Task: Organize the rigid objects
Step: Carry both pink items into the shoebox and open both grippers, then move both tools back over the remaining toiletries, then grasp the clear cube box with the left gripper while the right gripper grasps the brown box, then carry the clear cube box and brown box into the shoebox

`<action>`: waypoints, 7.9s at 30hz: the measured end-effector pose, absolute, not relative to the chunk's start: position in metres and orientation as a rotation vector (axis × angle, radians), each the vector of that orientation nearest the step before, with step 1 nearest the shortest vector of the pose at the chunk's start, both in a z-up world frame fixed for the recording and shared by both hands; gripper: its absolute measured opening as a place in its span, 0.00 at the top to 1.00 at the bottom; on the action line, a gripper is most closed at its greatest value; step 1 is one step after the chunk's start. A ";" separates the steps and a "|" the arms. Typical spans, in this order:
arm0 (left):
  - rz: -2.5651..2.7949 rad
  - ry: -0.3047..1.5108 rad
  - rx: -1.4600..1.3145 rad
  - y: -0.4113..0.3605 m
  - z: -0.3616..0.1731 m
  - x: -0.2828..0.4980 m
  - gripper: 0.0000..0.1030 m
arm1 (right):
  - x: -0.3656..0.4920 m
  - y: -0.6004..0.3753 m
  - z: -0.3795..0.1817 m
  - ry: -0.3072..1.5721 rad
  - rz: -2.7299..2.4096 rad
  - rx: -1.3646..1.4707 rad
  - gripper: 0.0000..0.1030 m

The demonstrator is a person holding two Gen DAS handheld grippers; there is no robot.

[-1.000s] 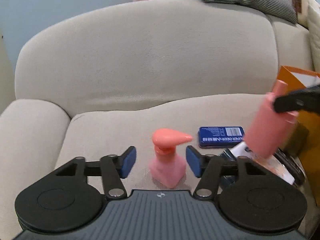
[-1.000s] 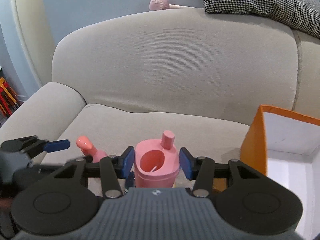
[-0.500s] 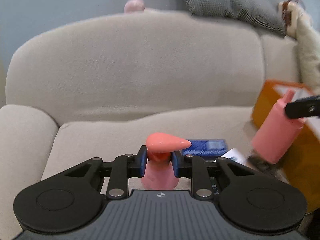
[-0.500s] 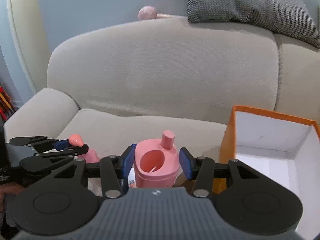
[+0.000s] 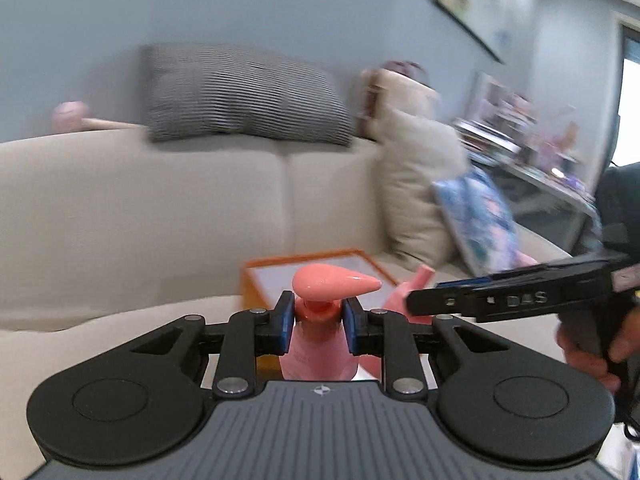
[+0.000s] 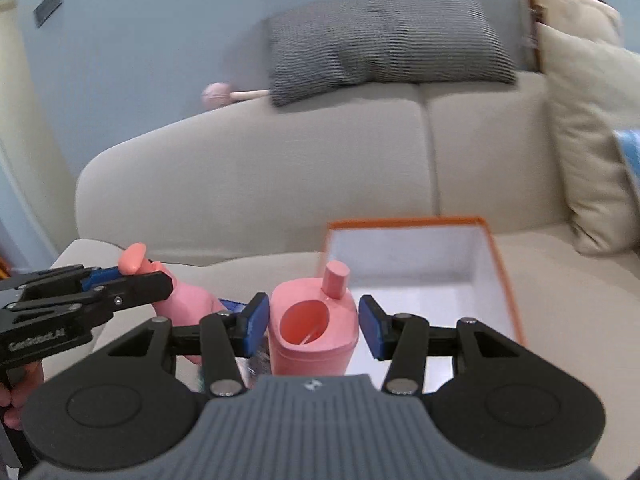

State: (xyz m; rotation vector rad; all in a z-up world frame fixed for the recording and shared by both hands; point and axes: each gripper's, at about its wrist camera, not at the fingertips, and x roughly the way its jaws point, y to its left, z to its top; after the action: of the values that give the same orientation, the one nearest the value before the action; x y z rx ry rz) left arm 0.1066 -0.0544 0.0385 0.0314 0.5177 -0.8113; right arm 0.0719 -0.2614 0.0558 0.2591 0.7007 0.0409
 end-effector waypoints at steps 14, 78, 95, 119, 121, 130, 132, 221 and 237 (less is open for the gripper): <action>-0.990 0.703 0.403 -0.158 -0.026 0.118 0.73 | 0.056 -0.338 -0.018 0.853 0.031 0.335 0.51; -0.631 0.961 0.191 -0.083 -0.028 0.151 0.53 | 0.130 -0.307 -0.093 1.226 0.134 0.375 0.57; -0.485 0.939 -0.002 0.030 -0.015 0.137 0.54 | 0.107 -0.269 -0.023 0.981 0.120 0.202 0.55; -0.585 1.008 0.434 0.044 -0.108 0.149 0.35 | 0.170 -0.129 -0.068 1.027 0.346 -0.171 0.56; -0.600 1.020 0.441 0.041 -0.114 0.154 0.37 | 0.176 -0.129 -0.069 1.016 0.335 -0.220 0.56; -0.605 1.006 0.388 0.042 -0.114 0.165 0.48 | 0.185 -0.105 -0.086 0.910 0.262 -0.606 0.50; -0.567 0.998 0.368 0.044 -0.111 0.171 0.48 | 0.188 -0.101 -0.091 0.899 0.249 -0.656 0.49; -1.022 0.822 0.609 -0.137 0.037 0.140 0.49 | 0.167 -0.243 0.011 1.198 0.548 -0.768 0.41; -1.122 0.951 0.607 -0.205 -0.027 0.186 0.49 | 0.185 -0.273 -0.105 1.357 0.955 -0.903 0.41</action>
State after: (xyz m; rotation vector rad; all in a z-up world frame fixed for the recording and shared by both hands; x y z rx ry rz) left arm 0.1864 -0.2047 -0.0266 0.6071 0.9513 -1.1220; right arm 0.1854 -0.2733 -0.1049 -0.9026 1.3573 0.9549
